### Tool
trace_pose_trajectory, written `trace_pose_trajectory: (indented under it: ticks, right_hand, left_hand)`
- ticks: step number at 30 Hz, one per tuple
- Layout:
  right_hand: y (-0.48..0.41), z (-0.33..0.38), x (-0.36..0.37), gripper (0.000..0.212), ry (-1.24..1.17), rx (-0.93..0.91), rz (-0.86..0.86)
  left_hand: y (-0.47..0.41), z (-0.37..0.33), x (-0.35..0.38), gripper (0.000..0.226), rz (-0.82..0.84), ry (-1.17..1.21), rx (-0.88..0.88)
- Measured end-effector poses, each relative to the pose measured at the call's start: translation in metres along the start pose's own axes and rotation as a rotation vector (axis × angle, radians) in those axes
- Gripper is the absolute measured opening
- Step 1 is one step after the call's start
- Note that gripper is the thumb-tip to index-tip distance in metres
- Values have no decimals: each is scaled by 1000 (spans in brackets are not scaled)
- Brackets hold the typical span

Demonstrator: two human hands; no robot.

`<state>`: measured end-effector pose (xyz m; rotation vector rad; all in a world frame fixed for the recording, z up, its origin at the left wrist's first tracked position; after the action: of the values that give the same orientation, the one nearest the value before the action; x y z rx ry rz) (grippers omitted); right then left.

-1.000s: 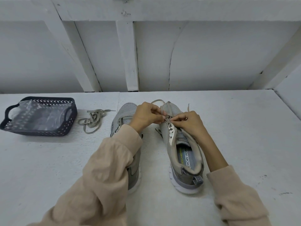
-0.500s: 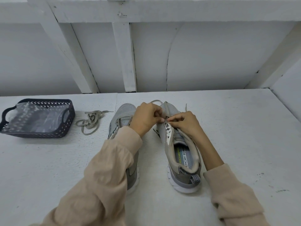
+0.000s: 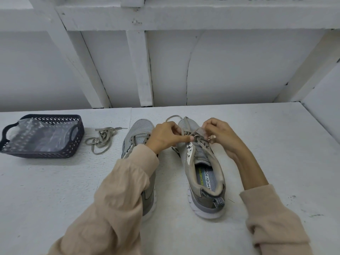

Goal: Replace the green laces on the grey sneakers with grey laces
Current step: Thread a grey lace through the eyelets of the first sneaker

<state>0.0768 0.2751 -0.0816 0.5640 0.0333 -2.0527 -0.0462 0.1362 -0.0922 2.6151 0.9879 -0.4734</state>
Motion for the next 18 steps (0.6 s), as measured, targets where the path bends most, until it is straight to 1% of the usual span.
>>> trace_pose_trajectory:
  ticks: [3,5,8,10,11,12,15,18]
  right_hand:
    - [2,23,-24,16,-158,-44,-103]
    - [5,45,-33,17,-293,-113,-129]
    - [6,74,-44,16,-550,-225,-177]
    - [4,83,-53,16,-636,-245,-239]
    - [0,81,-57,15,-602,-225,-274]
    - [-5,75,-59,14,-513,-181,-302]
    - [-33,34,-54,7,-165,22,-324]
    - [-61,-6,-49,9,51,166,-370]
  left_hand:
    - [1,-1,0,57,-1,22,-23]
    - [0,0,0,63,-4,21,-30]
    - [-2,1,2,64,6,8,-24]
    - [-2,0,2,62,21,-23,-15]
    - [-3,1,3,61,24,-42,-7]
    - [-3,1,3,60,27,-62,1]
    - [-5,3,4,59,35,-93,14]
    - [-6,4,4,58,35,-111,27]
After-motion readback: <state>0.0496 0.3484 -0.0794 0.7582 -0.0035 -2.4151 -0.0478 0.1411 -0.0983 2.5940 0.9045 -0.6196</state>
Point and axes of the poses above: each hand's wrist, its own y-axis away from the middle knuckle, its own x-axis out of the palm, z = x × y, the point moved 5 cm from there along -y, towards the middle knuckle, and after that the axes turned 12 degrees about y, right-handed, at the moved point
